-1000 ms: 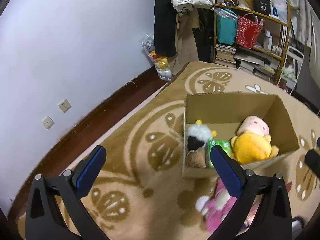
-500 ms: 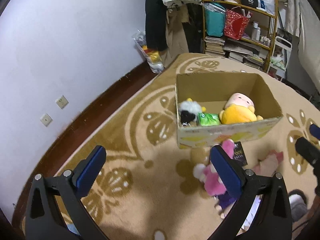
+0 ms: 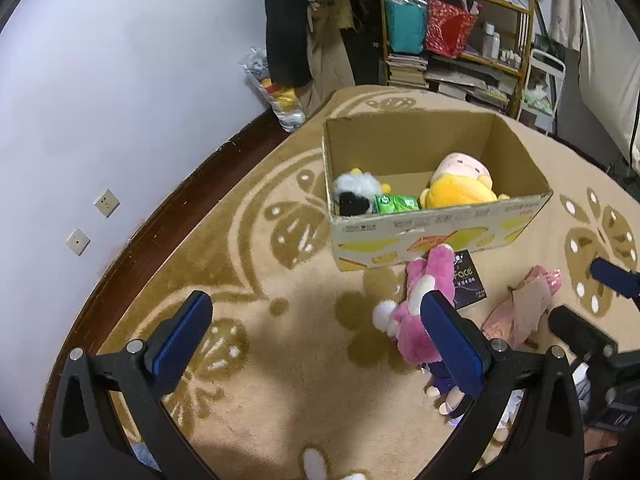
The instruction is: Organize soft objects
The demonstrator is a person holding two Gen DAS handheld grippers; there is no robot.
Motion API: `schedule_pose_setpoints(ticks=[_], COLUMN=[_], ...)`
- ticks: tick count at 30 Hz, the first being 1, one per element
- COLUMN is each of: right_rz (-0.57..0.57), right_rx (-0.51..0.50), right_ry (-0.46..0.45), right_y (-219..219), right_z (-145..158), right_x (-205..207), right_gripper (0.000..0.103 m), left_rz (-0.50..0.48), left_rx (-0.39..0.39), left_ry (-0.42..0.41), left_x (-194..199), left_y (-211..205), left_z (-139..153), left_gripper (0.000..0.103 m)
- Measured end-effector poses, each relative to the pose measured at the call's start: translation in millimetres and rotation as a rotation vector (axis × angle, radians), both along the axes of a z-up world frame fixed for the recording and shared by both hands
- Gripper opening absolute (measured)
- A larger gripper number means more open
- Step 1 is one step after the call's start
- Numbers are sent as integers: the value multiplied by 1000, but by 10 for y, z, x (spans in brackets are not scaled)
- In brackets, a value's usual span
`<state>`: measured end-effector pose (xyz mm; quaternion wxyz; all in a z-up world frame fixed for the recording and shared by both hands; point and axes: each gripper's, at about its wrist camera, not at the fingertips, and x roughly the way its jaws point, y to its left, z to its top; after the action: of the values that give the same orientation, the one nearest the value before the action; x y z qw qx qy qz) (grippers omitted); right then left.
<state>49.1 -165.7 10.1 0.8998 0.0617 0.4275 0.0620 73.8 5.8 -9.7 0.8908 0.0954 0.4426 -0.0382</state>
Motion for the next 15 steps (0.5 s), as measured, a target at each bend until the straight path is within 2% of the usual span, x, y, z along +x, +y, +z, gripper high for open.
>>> schedule_pose_setpoints(ticks=[4,9,15], right_rz=[26,37,75], right_rx=[5,32,38], right_ry=[51,101,187], right_y=[47,37,97], right_z=[-150,-300,-467], right_x=[30,73,123], right_gripper=[83,82,82], left_rz=[-47,-80,-67], left_rx=[-15,-40,-45], left_ry=[44,96,184], left_x=[40,89,196], left_y=[-77,-144,-163], left_z=[-132,-259,-490], left_gripper=[103,103,103])
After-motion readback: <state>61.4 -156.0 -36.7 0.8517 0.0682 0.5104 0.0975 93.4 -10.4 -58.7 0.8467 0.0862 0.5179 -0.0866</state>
